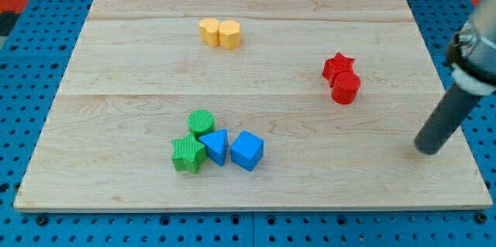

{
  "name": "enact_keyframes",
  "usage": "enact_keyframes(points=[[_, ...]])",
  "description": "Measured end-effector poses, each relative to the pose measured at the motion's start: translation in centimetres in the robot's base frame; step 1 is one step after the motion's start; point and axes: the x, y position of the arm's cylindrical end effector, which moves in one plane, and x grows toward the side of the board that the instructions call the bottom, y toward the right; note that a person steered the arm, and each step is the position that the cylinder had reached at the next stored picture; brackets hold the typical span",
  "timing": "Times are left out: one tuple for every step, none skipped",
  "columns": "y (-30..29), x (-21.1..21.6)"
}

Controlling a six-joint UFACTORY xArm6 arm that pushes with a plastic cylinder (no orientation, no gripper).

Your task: Move the green blocks slightly up

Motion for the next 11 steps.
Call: enact_keyframes(points=[[-6.8,2.1],[-13.5,4.3],[-20.1,6.7],[-25.3,6.7],[-26.0,6.5],[-26.0,5.6],[-26.6,5.1],[-28.8,5.0],[-28.9,3.5],[-28.9,1.5],[-28.9,-0.2]])
